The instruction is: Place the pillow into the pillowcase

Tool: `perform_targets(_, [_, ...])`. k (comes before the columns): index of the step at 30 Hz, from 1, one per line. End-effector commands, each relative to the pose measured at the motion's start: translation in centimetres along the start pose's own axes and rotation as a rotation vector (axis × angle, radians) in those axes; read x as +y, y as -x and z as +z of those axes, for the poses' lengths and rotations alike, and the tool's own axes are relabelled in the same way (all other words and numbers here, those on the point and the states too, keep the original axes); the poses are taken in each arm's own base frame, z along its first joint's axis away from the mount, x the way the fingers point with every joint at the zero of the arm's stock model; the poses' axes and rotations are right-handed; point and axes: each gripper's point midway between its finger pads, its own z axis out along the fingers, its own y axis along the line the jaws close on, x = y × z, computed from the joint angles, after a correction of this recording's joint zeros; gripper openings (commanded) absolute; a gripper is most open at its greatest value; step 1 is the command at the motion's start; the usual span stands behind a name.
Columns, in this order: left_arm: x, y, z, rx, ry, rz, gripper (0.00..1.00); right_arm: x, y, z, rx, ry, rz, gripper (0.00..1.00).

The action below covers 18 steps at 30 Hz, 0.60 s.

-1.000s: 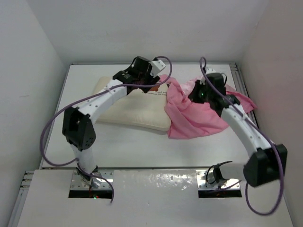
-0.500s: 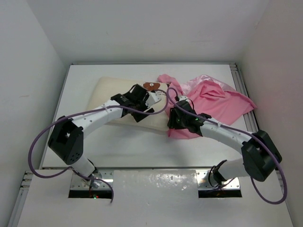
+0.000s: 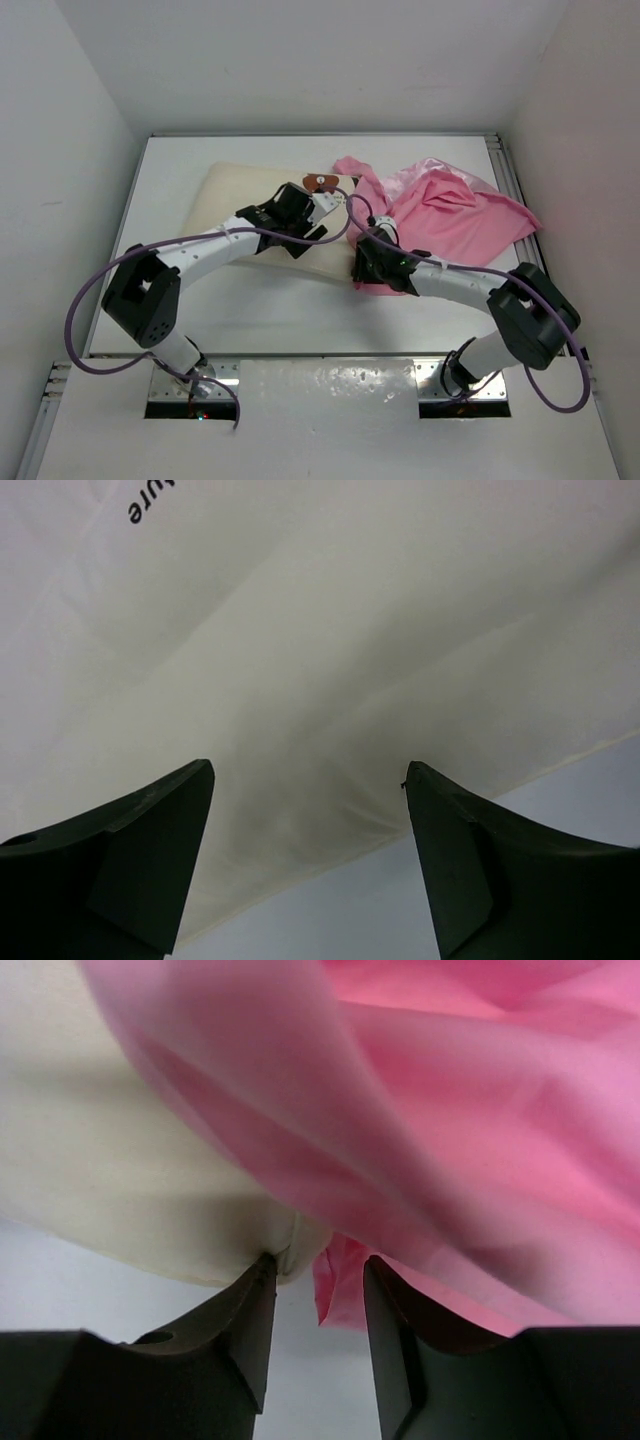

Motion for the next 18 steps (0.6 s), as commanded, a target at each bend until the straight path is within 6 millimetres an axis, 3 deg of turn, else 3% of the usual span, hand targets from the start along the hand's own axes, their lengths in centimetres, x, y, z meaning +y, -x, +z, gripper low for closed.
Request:
perform_targets(1, [0.9, 1.0, 0.7, -0.032, 0.039, -0.049, 0.76, -1.8, -3.0, 0.7, 0.051, -0.038, -0.024, 0.40])
perform_targets(8, [0.2, 0.9, 1.7, -0.017, 0.021, -0.057, 0.76, -2.2, -3.2, 1.0, 0.030, -0.036, -0.018, 0.42])
perform_targets(18, [0.3, 1.2, 2.6, -0.021, 0.046, -0.059, 0.76, -4.2, -5.5, -0.1, 0.011, -0.048, -0.102, 0.39])
